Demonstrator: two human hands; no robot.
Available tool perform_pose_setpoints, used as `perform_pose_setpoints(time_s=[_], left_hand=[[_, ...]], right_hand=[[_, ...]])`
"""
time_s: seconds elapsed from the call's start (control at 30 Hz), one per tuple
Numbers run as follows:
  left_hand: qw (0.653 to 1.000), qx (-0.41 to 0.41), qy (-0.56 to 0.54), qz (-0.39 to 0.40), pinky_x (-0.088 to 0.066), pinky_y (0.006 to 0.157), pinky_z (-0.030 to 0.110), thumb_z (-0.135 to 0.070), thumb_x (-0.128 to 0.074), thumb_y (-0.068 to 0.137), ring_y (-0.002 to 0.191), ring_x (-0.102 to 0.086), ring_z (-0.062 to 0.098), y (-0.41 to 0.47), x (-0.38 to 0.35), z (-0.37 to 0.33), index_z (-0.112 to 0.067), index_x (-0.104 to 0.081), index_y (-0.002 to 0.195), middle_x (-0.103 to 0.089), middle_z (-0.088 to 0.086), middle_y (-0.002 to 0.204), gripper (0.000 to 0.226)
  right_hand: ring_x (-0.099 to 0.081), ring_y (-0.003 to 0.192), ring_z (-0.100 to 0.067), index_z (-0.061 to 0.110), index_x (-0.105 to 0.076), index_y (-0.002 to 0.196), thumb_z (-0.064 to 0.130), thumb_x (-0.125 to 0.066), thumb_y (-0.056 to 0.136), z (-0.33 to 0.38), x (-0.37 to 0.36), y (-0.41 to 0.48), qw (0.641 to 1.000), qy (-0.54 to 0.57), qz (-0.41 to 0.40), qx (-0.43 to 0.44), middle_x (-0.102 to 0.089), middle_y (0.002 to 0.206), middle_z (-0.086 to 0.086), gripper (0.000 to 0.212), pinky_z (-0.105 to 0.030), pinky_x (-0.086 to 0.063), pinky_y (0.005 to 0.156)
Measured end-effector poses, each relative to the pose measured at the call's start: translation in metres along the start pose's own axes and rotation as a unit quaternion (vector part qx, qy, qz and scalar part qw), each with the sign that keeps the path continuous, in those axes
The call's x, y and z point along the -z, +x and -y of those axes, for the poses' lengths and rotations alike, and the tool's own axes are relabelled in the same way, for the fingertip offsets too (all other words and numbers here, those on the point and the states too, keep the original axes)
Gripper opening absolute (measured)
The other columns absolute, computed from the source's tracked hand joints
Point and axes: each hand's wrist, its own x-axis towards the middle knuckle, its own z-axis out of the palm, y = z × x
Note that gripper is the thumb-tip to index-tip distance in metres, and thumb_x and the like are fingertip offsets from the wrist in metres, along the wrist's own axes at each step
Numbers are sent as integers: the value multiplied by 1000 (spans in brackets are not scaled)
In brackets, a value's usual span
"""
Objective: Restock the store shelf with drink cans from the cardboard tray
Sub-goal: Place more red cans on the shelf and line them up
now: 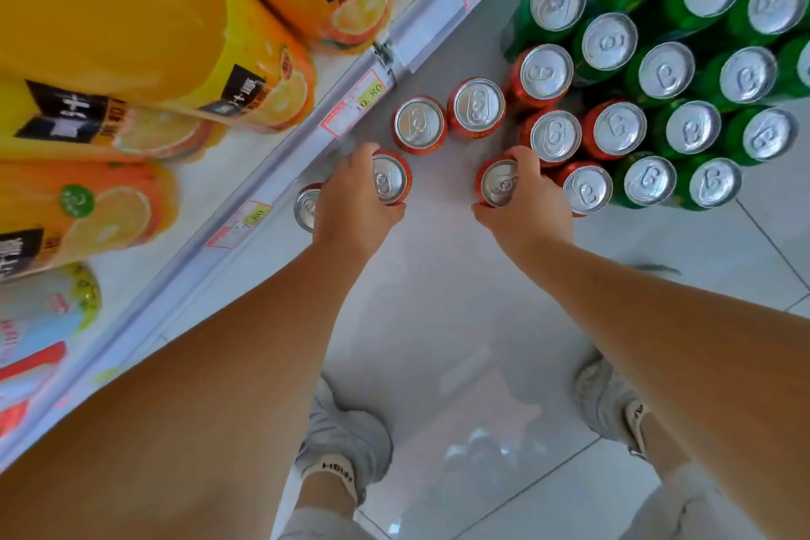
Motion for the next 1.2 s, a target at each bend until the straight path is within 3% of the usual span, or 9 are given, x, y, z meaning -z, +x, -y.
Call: perform_pose_setpoints(time_s=[0.13,0.23,0.43,0.57,0.73,0.83,0.97,1.07,1.2], left_hand=[[998,-16,-58,0,-37,89,20,-25,-89,66,117,-56,22,-52,41,-21,-16,-49,133,-62,3,126,78],[996,-25,-81,-1,-45,92,29,-27,-87,66,117,-57,22,-99,91,-47,-18,-50,132,-62,1,126,76],[993,-30,-96,-63,-48,95,35,-38,-84,66,121,-55,21,-196,240,-124,-25,-47,137,-60,-3,132,82],[986,-36,-106,-124,-50,83,32,-55,-81,64,109,-58,13,-270,357,-181,-38,-49,121,-63,-14,117,67],[973,-54,-118,-188,-52,81,33,-64,-79,59,102,-63,11,-374,494,-231,-39,-50,118,-67,-16,107,70],[958,-76,-154,-231,-53,77,30,-58,-83,59,94,-64,10,-428,558,-247,-39,-50,112,-67,-16,100,65],[926,-104,-191,-309,-41,71,8,-46,-88,58,92,-60,1,-490,634,-257,-40,-53,112,-62,-21,96,64],[898,-123,-216,-363,-49,78,20,-46,-87,55,90,-63,3,-536,681,-259,-44,-46,111,-66,-22,96,69],[852,-139,-279,-421,-54,71,25,-49,-79,49,76,-66,1,-589,729,-245,-44,-45,108,-67,-24,88,68]], right_hand=[[-61,94,-31,31,-39,127,43,-72,74,16,45,-47,1000,-8,-5,8,-66,102,-3,64,-36,-50,75],[-62,96,-29,32,-42,125,51,-73,72,37,98,-97,1000,-10,3,29,-66,104,-1,64,-35,-50,78],[-59,102,-20,31,-47,130,44,-78,70,113,229,-214,995,24,-6,94,-63,111,3,69,-24,-36,72],[-60,97,-14,40,-50,121,52,-81,65,171,318,-301,986,67,-40,148,-65,103,12,65,-24,-43,75],[-62,91,-12,48,-45,120,58,-81,62,255,430,-419,966,61,-71,240,-62,95,19,69,-28,-51,75],[-61,91,-11,46,-46,120,50,-84,62,297,476,-479,945,85,-93,302,-62,93,20,70,-24,-44,75],[-61,91,-7,41,-41,116,43,-90,56,348,519,-540,903,130,-117,391,-62,98,18,78,-31,-49,78],[-56,82,13,40,-40,113,41,-90,56,383,539,-578,865,158,-128,458,-57,94,28,76,-7,-41,69],[-59,89,5,40,-47,110,51,-81,56,428,555,-625,807,192,-118,546,-61,98,22,64,-8,-41,73]])
